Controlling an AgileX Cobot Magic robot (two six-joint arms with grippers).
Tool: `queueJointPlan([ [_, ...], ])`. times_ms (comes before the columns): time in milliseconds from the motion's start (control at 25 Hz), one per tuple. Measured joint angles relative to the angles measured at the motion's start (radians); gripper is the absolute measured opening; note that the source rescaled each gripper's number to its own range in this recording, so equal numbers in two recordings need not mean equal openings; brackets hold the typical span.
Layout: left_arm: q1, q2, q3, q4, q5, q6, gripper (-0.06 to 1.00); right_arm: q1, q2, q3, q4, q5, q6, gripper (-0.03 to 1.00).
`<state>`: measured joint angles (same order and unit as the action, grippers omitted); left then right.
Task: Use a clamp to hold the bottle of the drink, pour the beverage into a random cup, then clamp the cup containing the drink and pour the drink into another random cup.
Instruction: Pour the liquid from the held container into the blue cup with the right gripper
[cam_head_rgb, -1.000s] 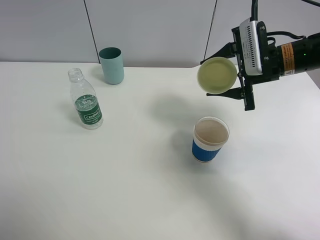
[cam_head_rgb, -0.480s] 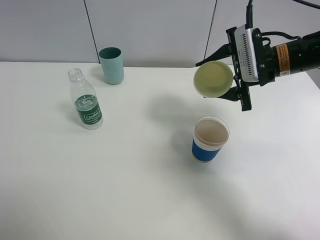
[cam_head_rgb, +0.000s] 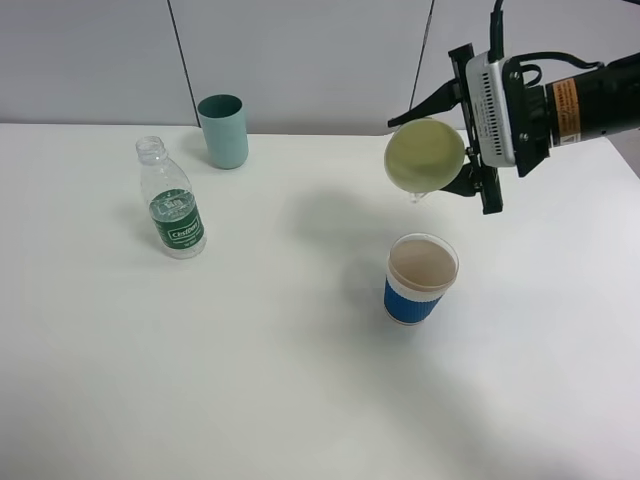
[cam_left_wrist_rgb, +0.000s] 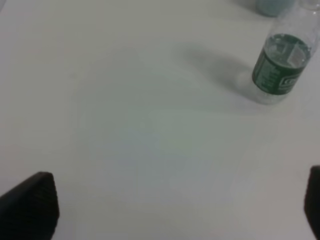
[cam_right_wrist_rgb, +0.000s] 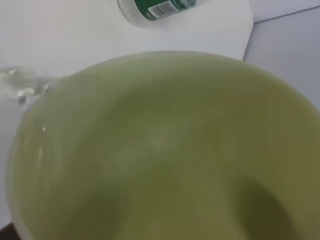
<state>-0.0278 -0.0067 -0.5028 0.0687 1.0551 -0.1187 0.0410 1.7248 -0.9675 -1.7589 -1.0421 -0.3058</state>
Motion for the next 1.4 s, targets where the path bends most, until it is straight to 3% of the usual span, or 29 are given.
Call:
queueJointPlan([
  [1400,0.000,0.000,0.000,0.000,-0.001,0.000,1.00,0.012,-0.010,0.000,0.000,0.000,-0.164,0.02],
])
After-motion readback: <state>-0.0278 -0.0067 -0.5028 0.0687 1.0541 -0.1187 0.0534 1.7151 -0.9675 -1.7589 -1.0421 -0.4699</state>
